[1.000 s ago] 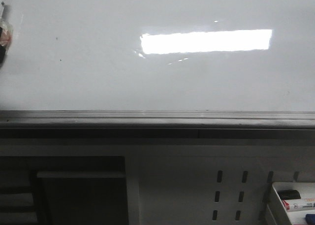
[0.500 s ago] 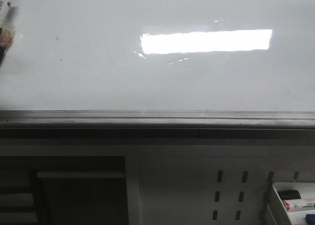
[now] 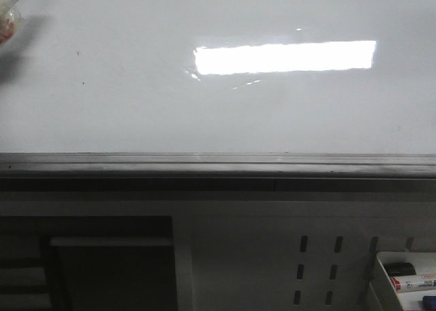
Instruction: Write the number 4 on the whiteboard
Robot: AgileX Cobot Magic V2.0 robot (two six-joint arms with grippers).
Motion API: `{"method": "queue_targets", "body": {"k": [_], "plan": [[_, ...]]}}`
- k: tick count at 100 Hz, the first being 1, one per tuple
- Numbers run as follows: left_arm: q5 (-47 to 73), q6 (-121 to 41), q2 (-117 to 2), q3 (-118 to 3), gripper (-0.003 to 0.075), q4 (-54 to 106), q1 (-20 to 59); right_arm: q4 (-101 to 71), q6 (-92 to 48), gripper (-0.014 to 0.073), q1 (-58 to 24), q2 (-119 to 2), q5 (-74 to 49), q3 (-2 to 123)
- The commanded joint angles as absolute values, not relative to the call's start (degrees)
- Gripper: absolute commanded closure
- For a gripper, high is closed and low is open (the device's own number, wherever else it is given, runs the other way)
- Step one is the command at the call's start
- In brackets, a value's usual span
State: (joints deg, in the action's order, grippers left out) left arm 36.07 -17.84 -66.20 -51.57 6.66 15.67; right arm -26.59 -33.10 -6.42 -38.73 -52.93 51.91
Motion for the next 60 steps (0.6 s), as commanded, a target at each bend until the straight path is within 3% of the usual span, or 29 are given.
{"method": "queue_targets", "body": {"k": [1, 18, 33, 60], "plan": [[39.9, -25.4, -64.8, -56.3, 0.0741, 11.7, 16.3, -35.1, -43.5, 0.0063, -7.6, -43.7, -53.2, 55.4], [52.6, -43.7, -64.8, -59.6, 0.0741, 27.4, 16.3, -42.2, -55.8, 0.0063, -10.4, -53.5, -62.5, 60.5], [60.9, -55.6, -65.3, -59.6, 0.0741, 39.1, 16.4, -44.6, -66.5, 0.0063, -15.1, -60.2, -62.5, 63.4], [61.2, -57.9, -65.9, -59.7, 0.0741, 37.8, 25.0, -44.8, -70.3, 0.0116, -26.0, -69.6, -58.0, 68.4]]}}
